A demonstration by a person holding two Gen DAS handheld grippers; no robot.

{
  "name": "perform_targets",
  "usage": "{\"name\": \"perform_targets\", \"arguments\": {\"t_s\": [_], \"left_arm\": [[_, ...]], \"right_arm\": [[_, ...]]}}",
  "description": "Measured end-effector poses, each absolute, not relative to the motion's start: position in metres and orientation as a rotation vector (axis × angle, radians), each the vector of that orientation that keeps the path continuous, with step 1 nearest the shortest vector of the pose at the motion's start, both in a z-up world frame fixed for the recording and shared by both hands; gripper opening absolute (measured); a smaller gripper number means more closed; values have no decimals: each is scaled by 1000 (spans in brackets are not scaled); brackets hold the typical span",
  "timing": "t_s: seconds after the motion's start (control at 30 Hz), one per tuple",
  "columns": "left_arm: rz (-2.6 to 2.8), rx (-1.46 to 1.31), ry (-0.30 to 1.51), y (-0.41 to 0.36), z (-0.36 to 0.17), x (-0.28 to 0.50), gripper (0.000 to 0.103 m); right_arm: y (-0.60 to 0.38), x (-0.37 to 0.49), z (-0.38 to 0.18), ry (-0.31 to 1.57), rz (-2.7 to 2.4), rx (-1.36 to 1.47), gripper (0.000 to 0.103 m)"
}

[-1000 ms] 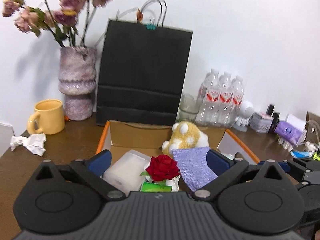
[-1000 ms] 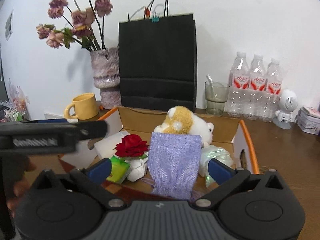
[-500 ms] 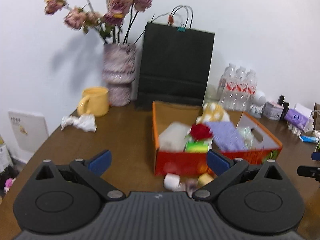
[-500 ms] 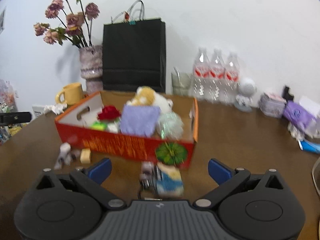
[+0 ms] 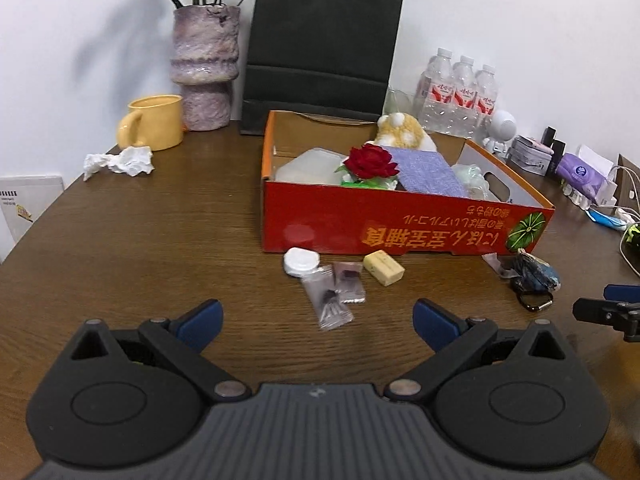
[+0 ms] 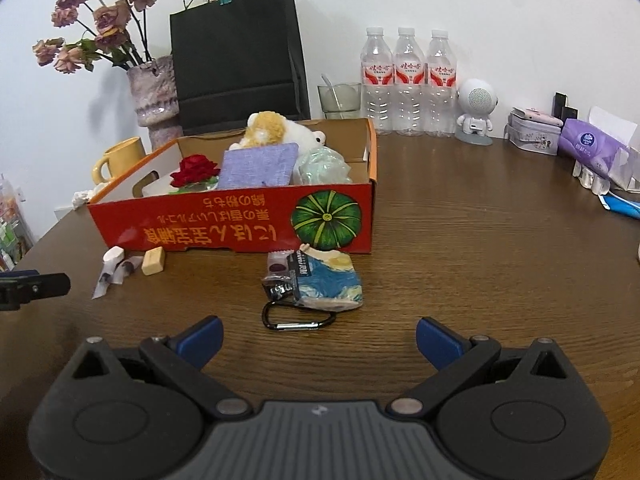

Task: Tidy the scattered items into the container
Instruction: 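Withdraw both grippers from the box toward the remaining items, then grasp the patterned keychain pouch with the right gripper while the left grasps a clear packet, then carry both items over the box and open both grippers to drop them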

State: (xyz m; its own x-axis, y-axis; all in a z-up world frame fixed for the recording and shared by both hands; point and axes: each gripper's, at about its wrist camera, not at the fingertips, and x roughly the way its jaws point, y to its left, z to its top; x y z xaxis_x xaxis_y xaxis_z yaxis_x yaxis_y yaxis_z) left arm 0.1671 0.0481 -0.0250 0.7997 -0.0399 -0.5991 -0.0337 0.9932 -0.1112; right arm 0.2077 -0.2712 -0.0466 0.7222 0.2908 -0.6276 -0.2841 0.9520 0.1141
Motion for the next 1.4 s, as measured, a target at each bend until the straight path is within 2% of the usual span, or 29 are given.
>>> {"name": "perform_targets", "arguments": {"t_s": [0.17,0.27,0.33,0.37,0.43,0.53,0.57,0.63,0.77,0.87,0.97,1.03,1.2,1.4], "left_arm": [[60,-130,682,51,-34,185,103],[79,-128,698,49,-37,194,98],[94,-120,707,47,-40,201,84],[101,-115,713,46,-42,205,81],[105,-113,725,45,-45,211,67],[104,-85,725,42,-49,214,51],[103,-73,722,41,-49,214,48],[100,-57,717,39,-50,213,36],[92,-30,705,38,-51,212,22],[87,-22,697,36,-51,210,19],[81,-23,690,35,-52,206,19],[77,-26,681,35,-50,201,19],[69,-51,648,37,-40,188,19],[40,-60,542,37,-3,172,19]], "right_arm": [[-272,220,-50,713,315,15,103],[-270,230,-52,720,311,13,103],[-269,237,-52,718,309,11,103],[-267,241,-52,718,308,9,101],[-266,249,-52,721,307,5,96],[-261,259,-52,730,315,-4,89],[-260,262,-53,735,317,-7,84],[-259,266,-56,742,320,-6,78],[-257,275,-62,775,331,12,51],[-259,274,-65,773,345,35,44],[-263,270,-62,748,355,57,28],[-264,266,-60,736,355,63,27],[-269,253,-52,695,364,72,17],[-269,235,-25,595,393,64,16]]}}
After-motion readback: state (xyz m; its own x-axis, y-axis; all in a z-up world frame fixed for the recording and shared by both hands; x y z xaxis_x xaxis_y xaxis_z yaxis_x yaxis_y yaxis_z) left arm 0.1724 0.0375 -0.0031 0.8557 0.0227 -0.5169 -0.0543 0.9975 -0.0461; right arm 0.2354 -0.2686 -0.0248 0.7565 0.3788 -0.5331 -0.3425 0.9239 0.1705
